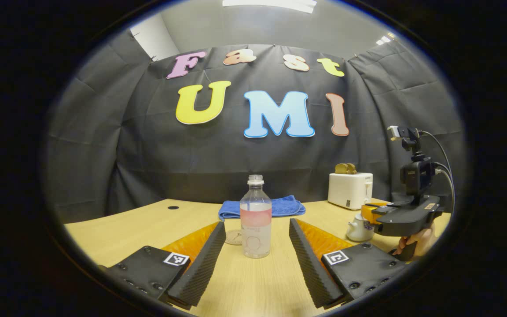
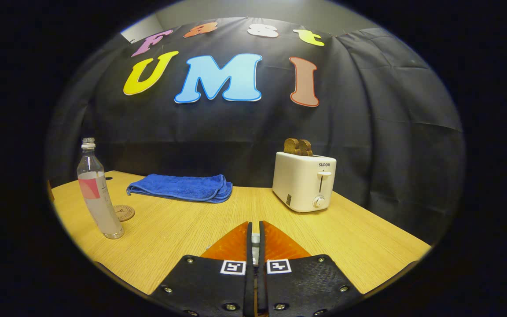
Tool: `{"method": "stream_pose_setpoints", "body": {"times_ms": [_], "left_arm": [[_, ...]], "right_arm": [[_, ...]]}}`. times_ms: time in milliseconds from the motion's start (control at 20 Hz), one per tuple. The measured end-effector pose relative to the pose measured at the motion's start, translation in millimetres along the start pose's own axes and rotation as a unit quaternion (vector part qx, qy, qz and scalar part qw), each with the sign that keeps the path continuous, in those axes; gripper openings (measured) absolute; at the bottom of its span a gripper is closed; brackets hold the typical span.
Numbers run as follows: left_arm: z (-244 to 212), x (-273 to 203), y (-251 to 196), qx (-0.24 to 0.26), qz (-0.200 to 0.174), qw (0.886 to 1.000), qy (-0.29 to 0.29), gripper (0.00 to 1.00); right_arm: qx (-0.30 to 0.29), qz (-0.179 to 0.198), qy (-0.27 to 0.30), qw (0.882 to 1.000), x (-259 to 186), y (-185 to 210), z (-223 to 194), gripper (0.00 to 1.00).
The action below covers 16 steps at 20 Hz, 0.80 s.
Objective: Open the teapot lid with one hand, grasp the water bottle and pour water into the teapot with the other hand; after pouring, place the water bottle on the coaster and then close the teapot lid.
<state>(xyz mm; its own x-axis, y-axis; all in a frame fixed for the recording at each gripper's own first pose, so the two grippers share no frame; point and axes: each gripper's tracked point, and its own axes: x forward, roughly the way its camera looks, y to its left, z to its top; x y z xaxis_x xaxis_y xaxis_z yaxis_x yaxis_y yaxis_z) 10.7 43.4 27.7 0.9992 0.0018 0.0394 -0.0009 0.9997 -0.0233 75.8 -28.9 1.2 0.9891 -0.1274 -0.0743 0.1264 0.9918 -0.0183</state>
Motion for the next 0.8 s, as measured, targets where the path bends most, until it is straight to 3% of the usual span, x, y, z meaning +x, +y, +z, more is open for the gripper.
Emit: {"method": "stream_pose_setpoints", "body": {"times_ms": [800], "left_arm": [[-13, 18, -6, -0.004, -0.006, 1.0, 0.002, 0.99]], "right_arm": [[-0.003, 0.026, -0.05, 0.998, -25, 8, 28, 0.03]]}}
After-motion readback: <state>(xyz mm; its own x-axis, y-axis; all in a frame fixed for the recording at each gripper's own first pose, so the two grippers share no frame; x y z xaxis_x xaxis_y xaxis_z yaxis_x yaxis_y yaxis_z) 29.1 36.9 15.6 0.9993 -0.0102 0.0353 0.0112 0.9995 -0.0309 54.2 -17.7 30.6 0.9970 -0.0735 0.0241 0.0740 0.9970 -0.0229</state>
